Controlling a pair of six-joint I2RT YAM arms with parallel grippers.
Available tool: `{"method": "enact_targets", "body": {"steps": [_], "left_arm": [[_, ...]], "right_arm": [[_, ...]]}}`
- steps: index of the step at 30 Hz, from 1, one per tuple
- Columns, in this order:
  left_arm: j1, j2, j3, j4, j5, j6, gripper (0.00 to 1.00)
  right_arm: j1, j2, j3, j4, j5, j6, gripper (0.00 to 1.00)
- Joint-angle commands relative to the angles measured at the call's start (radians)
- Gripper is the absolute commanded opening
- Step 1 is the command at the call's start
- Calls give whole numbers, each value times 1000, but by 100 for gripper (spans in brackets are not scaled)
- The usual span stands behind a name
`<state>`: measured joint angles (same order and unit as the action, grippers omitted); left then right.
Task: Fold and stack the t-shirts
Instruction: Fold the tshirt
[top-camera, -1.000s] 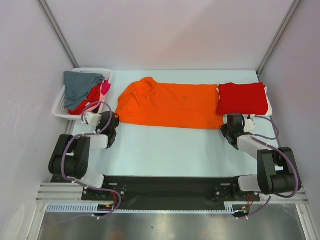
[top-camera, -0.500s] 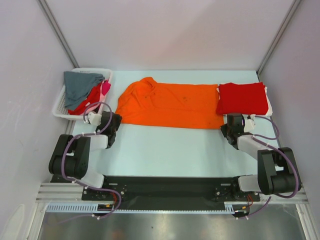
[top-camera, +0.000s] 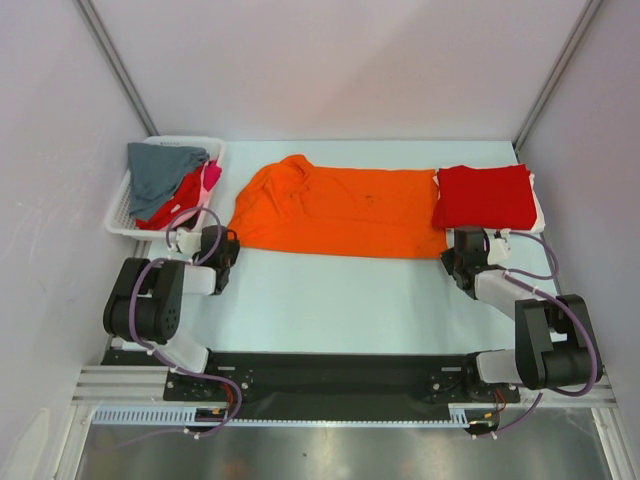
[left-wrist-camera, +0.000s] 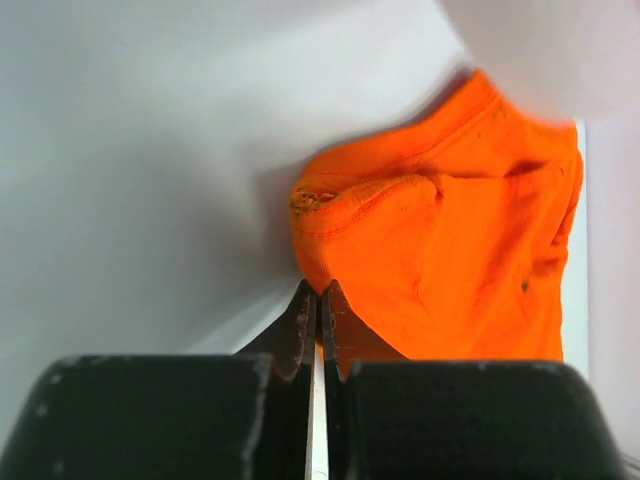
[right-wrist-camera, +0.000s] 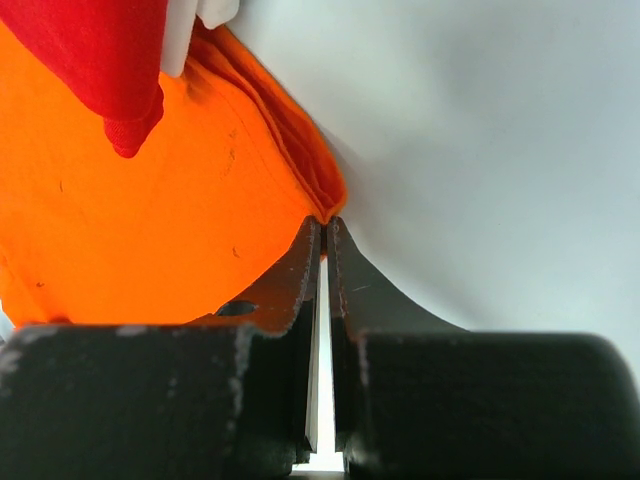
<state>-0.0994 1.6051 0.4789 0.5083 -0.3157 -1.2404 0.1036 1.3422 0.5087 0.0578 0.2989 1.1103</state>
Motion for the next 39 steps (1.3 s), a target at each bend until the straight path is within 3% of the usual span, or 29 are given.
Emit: {"method": "enact_targets", "body": {"steps": [1,9,12,17,23,30,34,39], "left_arm": [[35,-37,-5,16,-45,21,0],[36,-71,-8,7,-46,50,0],[36,-137,12,-65,-48,85,0],[35,-238,185,-357,-51,180,0],[35,-437,282,-439,-84,281,0],[35,-626,568,-657,-60,447,0],[35,-711,673,-776,-48,457,0],[35,-760,763,-787,-11,446,0]], "right_arm": [[8,-14,-4,14,42,0,0],[38,-55,17,-21,85,-10,0],[38,-101,33,-45,86,-10,0],[36,-176,115,-134,55,-50,0],[30,-282,333,-282,60,-101,0],[31,-454,560,-372,68,-197,0],[33,-535,655,-412,52,-236,0],[31,-577,760,-449,57,-283,0]]}}
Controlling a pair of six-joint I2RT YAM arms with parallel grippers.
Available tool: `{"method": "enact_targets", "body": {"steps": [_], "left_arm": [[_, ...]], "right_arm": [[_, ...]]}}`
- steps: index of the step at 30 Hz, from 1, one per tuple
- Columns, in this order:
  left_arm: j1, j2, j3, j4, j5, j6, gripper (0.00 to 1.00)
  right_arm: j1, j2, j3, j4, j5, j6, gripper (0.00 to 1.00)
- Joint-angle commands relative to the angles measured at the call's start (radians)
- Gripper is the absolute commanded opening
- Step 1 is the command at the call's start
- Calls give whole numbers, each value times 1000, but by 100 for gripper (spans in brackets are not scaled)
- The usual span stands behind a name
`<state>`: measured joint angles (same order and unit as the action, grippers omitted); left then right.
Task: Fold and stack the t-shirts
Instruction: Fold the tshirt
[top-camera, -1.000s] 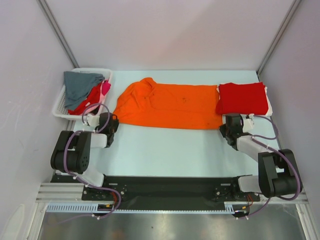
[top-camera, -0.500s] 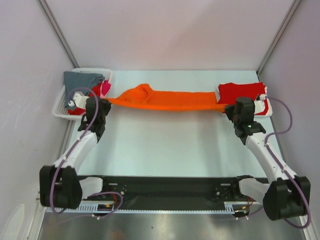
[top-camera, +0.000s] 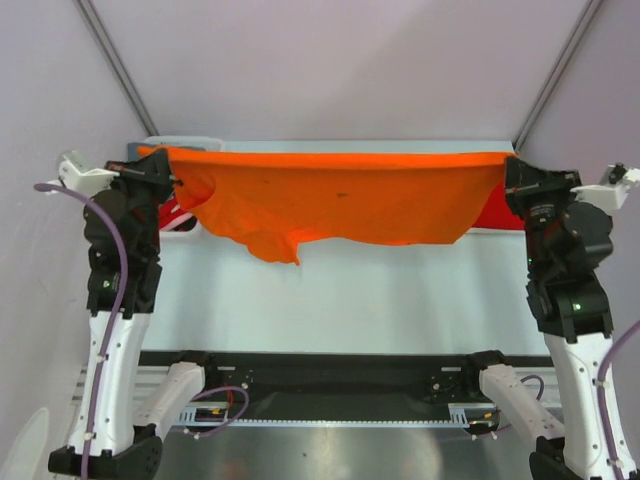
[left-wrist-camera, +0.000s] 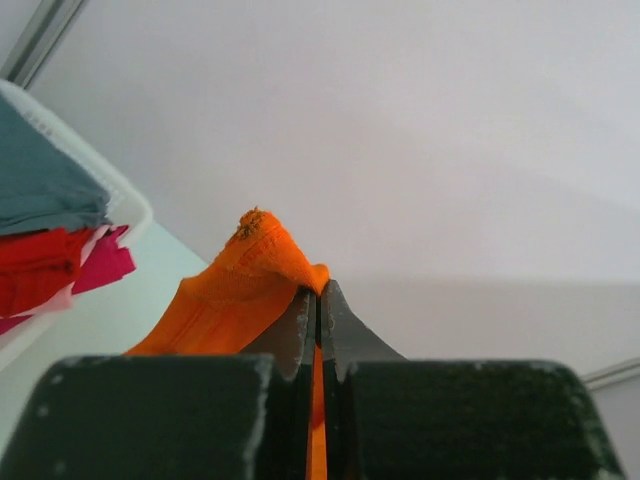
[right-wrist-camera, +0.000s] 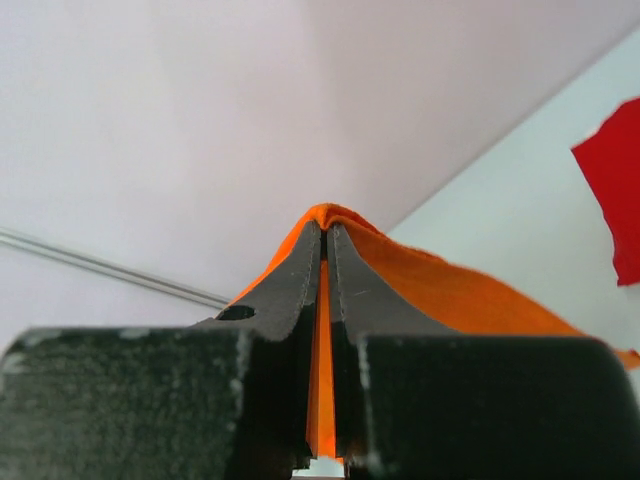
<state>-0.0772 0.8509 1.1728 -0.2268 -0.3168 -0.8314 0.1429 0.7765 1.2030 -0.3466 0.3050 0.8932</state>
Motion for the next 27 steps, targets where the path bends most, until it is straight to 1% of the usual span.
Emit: {"method": "enact_targets", "body": {"steps": [1,5,6,9,10,12,13,16,17,18,19,20,21,22,23,24,26,27], "left_arm": [[14,3,85,-57,1,37,0],[13,89,175,-65,36,34,0],[13,135,204,-65,41,32,0],[13,206,234,-56,61,29,0],[13,255,240,-46,67,26,0],[14,301,249,-20,88,18,1],[13,357,255,-5,93,18,0],[14,453,310,6,105,11,0],[14,521,332,4,108,9,0],[17,555,382,4,129,-4,0],[20,588,418,4,146,-9,0],[25,665,459,3,166,-12,1],[31,703,560,0,194,-23,0],[46,750,624,-20,235,-32,0],[56,792,695,-35,257,-41,0],[62,891,853,-51,277,-54,0],[74,992,1035,-100,320,-64,0],[102,1102,1197,-112,349,-84,0]], "right_arm": [[-6,-6,94,-55,69,-72,0],[-11,36,116,-51,89,-73,0],[-14,53,115,-43,85,-65,0],[-20,115,78,-11,62,-27,0],[-26,131,64,20,49,-7,0],[-38,207,40,44,27,18,0],[-52,239,38,66,-21,32,0],[-95,364,38,125,-113,88,0],[-100,394,49,144,-124,96,0],[-100,465,88,159,-132,96,0],[-101,501,124,159,-135,95,0],[-104,544,160,159,-138,86,0],[-111,617,203,159,-145,54,0],[-120,663,316,120,-153,47,0],[-132,697,366,101,-162,43,0],[-175,728,415,91,-181,49,0],[-204,812,528,89,-251,53,0],[-222,846,571,63,-266,53,0]]}}
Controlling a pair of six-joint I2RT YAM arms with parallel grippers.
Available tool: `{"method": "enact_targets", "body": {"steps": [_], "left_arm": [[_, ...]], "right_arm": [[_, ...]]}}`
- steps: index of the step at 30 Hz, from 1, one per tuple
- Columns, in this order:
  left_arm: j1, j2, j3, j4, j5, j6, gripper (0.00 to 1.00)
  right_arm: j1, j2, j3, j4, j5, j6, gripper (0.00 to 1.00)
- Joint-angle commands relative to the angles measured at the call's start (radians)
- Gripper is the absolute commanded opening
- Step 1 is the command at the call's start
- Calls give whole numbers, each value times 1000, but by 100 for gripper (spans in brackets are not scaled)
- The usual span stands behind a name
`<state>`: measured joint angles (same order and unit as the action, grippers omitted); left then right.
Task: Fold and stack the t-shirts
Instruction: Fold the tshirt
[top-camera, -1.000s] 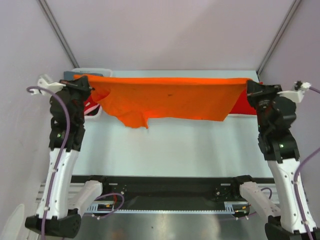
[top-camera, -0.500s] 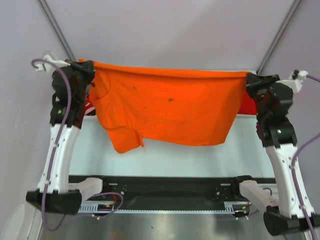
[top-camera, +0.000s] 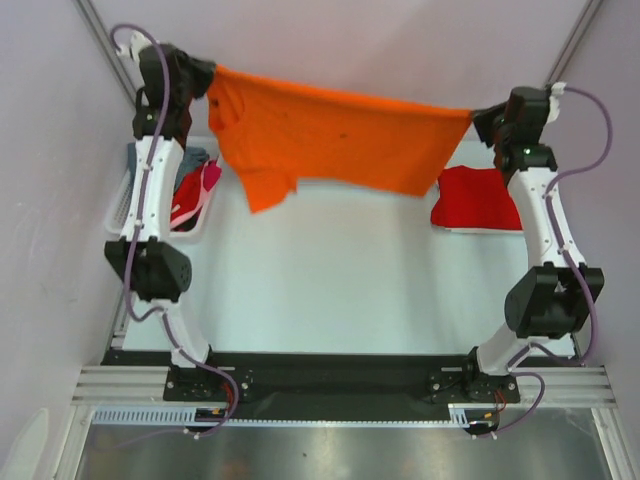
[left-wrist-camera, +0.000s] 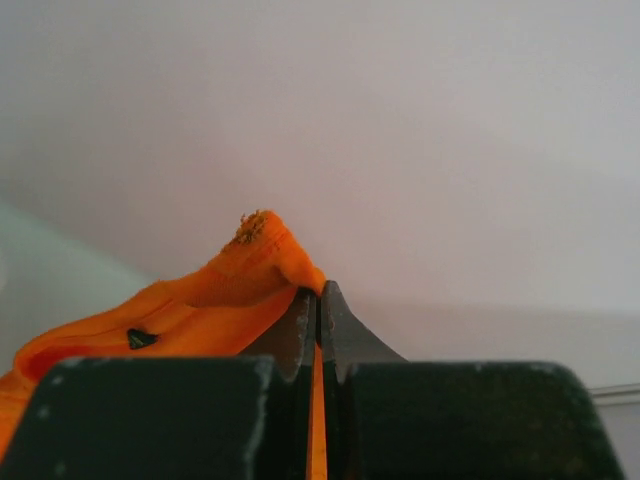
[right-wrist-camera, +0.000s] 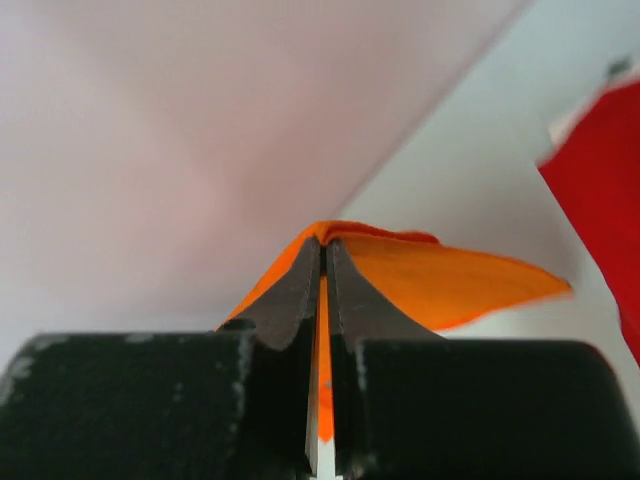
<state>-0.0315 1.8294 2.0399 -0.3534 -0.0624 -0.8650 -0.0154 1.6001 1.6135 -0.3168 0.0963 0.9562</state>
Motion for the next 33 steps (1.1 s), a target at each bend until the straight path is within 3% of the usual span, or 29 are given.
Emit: {"method": "enact_targets", "body": {"steps": [1,3,6,12,16,28,33], "left_arm": [[61,167,392,30,122,-66,0],[77,231,445,106,214,-103,0],[84,246,390,203,200,-85,0],[88,148,-193,585,279,-146,0],[88,104,-427,700,283,-135,0],[91,-122,-947,861,291,-105,0],[108,-217,-1114,840,291,-83,0]], "right_arm": [[-69,76,199,21,-81,-13,0],[-74,133,288,13,-116,-23,0],[-74,225,321,25,-193,-34,0],[-69,354,166,154,-336,26,0],[-67,370,39,206,-342,32,0],[-63,235,-342,285,-320,-14,0],[-61,123,-550,307,-274,-20,0]]}}
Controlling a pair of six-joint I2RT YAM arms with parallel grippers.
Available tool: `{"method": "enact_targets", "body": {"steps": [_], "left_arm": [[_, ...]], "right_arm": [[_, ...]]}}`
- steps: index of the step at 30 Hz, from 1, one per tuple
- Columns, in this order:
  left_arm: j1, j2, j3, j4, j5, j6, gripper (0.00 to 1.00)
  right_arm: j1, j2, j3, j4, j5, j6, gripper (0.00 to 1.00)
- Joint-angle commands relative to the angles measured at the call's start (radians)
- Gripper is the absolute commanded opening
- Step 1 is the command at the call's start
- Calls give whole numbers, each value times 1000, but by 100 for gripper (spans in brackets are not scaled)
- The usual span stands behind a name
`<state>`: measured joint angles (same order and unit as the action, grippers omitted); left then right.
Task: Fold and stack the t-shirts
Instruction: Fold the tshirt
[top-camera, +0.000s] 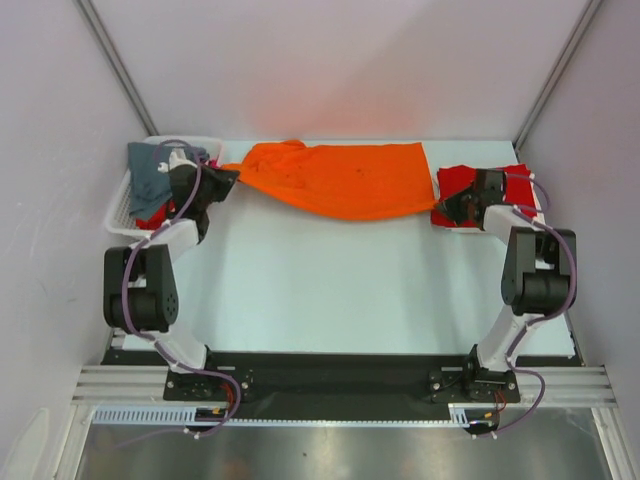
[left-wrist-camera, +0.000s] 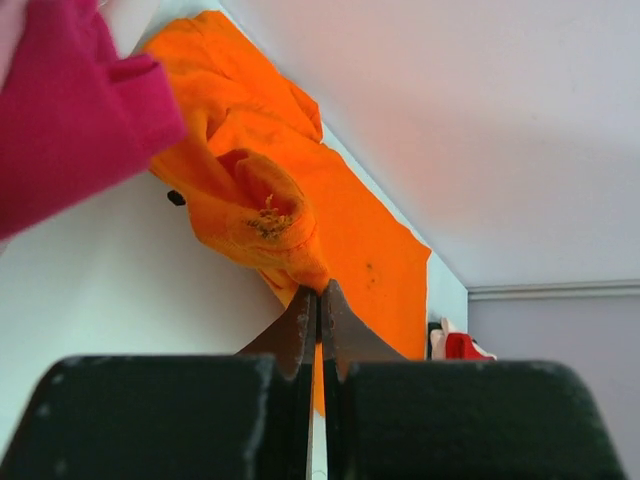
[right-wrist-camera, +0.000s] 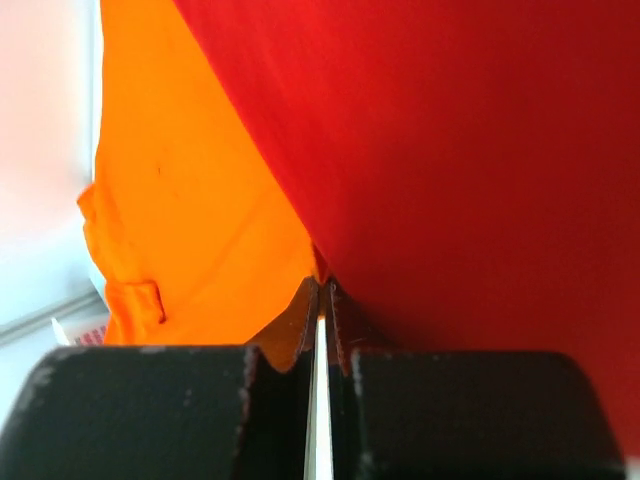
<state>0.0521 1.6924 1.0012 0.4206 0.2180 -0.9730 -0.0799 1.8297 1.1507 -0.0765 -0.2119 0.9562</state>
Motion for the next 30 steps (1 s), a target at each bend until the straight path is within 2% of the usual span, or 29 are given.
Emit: {"method": "enact_targets", "body": {"steps": [1,5,11,15,24,30], "left_arm": [[29,-95,-107,69,17,20,0],[48,-201,-246,75,-2,16,0],[75,-302,-430,76,18,52,0],[109,-394,-548,32,14,83,0],[216,-548,-656,-163,-11,123,0],[235,-635,-759,-163,17,119,1]], "right_arm": [[5,-124,-124,67,34,-16,0],[23,-207,-252,116,52,-7,0],[69,-334,-388,83,118,-30,0],[120,-446,-474,-3,201,-37,0],[175,-733,-673,-137,359,29,0],[175,-839,-683,-267,401,7,0]]}}
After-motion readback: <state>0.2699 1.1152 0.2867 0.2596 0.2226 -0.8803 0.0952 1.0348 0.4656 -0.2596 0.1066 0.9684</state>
